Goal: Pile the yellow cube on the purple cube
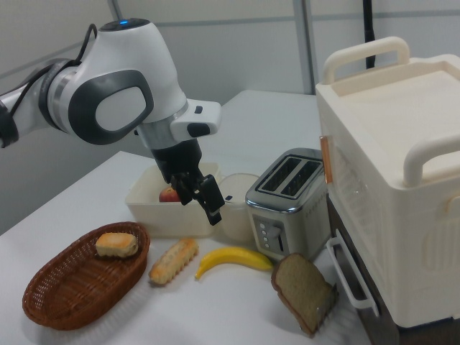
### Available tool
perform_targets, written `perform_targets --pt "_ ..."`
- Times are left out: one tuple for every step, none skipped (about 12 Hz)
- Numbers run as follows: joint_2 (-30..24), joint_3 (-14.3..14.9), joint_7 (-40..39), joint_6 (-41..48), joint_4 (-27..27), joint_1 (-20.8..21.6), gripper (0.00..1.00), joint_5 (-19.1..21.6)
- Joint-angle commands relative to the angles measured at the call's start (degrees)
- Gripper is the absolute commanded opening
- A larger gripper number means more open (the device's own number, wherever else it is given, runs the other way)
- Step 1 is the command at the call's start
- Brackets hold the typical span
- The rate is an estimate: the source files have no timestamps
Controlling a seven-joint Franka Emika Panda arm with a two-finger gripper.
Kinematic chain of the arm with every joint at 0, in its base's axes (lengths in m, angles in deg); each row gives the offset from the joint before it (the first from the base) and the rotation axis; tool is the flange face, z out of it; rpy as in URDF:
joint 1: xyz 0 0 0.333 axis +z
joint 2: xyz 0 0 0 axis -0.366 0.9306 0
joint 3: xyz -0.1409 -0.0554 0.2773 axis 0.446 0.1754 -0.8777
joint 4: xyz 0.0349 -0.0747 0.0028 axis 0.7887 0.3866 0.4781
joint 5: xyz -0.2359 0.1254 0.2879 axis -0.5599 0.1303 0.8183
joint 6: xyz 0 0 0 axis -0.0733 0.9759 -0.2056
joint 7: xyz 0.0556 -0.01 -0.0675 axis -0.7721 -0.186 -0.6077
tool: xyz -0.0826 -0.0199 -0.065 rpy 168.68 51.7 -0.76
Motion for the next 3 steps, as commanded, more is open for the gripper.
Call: perform_targets --pt "-0.66 -0.99 -1.17 0.59 0.01 -1.13 1.00 1.18" --pt "-0.66 -0.99 -1.17 0.59 0.01 -1.13 1.00 1.18" --pt "-0.57 -0.99 -1.17 0.59 0.01 -1.22 1.00 1.18"
